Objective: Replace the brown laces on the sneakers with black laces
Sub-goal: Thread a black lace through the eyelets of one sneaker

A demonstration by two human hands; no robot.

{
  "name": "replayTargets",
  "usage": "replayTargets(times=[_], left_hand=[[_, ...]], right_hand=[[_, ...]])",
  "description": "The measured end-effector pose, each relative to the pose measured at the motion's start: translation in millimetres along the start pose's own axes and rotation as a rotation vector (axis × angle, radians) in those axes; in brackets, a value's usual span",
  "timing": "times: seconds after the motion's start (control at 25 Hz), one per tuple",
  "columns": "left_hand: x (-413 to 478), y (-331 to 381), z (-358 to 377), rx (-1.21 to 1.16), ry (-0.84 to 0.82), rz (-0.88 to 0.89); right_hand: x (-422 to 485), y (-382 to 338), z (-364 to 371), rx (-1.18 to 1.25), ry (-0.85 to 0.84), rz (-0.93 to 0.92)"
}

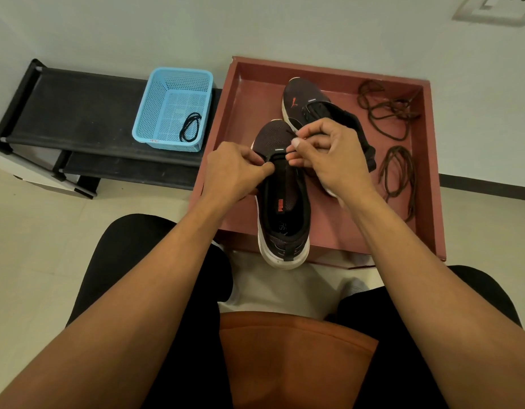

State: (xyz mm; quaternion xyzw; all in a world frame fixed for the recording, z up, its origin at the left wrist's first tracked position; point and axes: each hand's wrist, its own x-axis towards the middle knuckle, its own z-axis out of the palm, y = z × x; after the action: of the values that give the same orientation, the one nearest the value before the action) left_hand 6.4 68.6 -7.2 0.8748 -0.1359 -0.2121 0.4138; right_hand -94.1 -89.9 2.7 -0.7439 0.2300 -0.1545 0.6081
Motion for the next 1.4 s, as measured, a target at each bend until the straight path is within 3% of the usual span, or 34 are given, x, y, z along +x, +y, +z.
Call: replayTargets(times=[0.16,0.4,0.96,1.4], left_hand=[[1,-8,-4,-0.117,-0.045,-0.034],[10,-15,-3,-0.167,-0.1,-0.067],[18,-17,4,-0.165,-0.076,-0.039],[18,-16,5,-0.144,-0.074,-0.046]], right_hand=[[3,4,10,-0.097,-0.043,0.04],[6,6,24,-0.457,0.033,-0.111],[0,18,34,-0.375,0.146,-0.06],[0,20,34,-0.489,0.066,-0.097]])
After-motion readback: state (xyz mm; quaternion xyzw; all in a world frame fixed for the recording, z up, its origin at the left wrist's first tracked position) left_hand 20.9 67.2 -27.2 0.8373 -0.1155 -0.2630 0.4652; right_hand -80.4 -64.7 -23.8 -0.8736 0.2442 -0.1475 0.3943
